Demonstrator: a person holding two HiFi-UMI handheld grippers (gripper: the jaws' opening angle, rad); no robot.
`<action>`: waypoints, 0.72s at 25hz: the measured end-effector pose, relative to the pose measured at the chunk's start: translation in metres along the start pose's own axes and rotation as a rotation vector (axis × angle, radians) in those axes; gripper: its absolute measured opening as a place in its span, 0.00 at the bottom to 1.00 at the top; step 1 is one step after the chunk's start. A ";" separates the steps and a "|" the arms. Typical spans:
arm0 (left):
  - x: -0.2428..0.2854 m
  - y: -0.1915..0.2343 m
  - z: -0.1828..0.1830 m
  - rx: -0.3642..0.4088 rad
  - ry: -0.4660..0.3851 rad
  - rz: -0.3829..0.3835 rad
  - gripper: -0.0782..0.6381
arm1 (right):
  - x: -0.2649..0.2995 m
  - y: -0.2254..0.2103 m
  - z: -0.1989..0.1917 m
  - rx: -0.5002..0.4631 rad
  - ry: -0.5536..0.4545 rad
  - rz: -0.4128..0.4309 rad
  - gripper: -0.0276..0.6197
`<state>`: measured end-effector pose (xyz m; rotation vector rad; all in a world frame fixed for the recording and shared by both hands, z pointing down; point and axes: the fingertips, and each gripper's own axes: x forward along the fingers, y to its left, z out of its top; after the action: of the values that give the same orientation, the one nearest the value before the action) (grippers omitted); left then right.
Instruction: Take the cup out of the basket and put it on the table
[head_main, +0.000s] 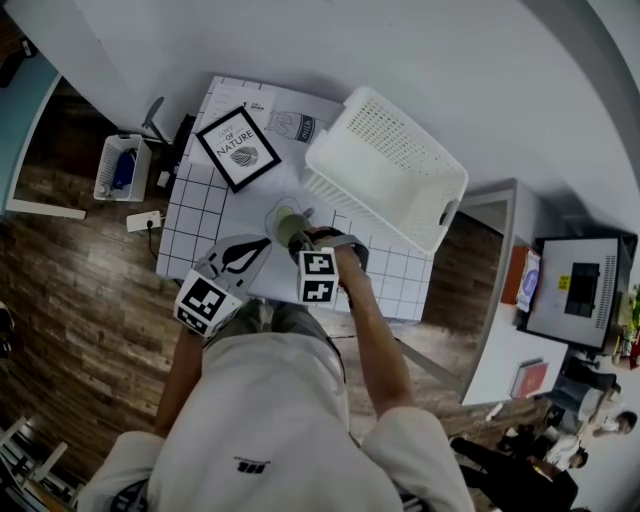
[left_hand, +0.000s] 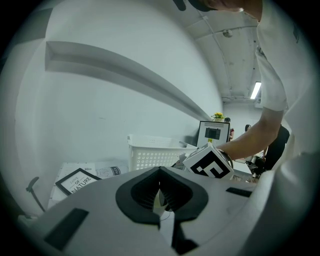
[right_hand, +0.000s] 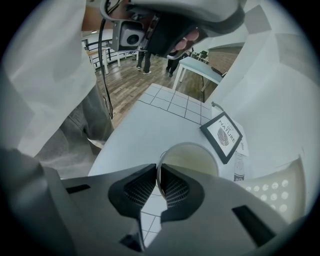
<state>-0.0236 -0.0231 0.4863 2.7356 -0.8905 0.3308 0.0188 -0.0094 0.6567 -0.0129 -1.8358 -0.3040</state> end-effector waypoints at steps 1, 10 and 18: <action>0.000 0.000 -0.001 -0.001 0.002 0.000 0.12 | 0.002 0.000 0.000 -0.003 0.003 0.003 0.10; 0.004 -0.001 -0.008 0.000 0.023 -0.002 0.12 | 0.013 0.009 -0.003 -0.014 0.019 0.035 0.10; 0.007 -0.001 -0.013 -0.002 0.033 -0.010 0.12 | 0.016 0.008 -0.002 -0.011 0.024 0.052 0.10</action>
<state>-0.0188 -0.0224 0.5001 2.7239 -0.8679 0.3725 0.0178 -0.0044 0.6739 -0.0643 -1.8073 -0.2766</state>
